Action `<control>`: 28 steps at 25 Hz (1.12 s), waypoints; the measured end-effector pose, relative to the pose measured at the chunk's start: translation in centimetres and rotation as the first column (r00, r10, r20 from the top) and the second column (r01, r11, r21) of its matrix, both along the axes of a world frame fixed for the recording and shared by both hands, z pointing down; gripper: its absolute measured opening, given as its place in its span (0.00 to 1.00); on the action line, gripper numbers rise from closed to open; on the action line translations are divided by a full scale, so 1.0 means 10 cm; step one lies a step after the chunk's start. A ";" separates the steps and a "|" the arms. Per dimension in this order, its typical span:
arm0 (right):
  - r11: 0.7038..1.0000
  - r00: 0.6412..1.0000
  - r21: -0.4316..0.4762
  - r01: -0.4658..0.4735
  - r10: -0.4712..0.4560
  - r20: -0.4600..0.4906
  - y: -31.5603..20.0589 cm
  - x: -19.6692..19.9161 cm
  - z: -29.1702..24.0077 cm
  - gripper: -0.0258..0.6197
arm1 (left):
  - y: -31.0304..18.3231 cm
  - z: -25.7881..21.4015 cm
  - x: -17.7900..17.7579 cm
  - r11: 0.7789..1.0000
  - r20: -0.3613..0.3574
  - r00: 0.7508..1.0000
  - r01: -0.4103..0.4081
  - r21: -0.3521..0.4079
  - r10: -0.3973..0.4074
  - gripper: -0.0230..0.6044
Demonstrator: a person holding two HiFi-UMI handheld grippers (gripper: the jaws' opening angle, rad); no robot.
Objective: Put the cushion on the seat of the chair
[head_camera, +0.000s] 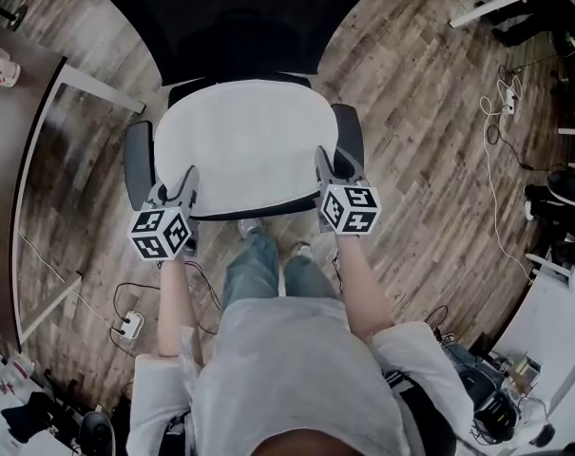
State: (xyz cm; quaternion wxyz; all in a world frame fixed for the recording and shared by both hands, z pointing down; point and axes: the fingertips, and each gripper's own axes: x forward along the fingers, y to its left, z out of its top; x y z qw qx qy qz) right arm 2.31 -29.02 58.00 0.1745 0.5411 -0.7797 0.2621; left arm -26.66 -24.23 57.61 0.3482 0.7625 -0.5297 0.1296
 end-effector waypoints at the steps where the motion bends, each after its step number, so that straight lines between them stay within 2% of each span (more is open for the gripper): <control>1: 1.000 1.000 -0.016 -0.003 0.003 -0.002 0.00 0.00 0.09 0.14 | 0.00 0.08 0.00 1.000 -0.003 1.000 0.001 -0.015 -0.001 0.18; 14: 0.979 0.999 -0.202 -0.033 0.027 -0.031 0.08 -0.07 1.15 0.15 | 0.06 1.11 -0.09 0.983 -0.025 1.000 -0.006 -0.184 0.001 0.18; 28: 0.944 0.998 -0.329 -0.039 0.020 -0.061 -0.01 -0.07 2.14 0.15 | -0.10 2.02 -0.09 0.954 -0.014 0.999 -0.042 -0.295 0.040 0.18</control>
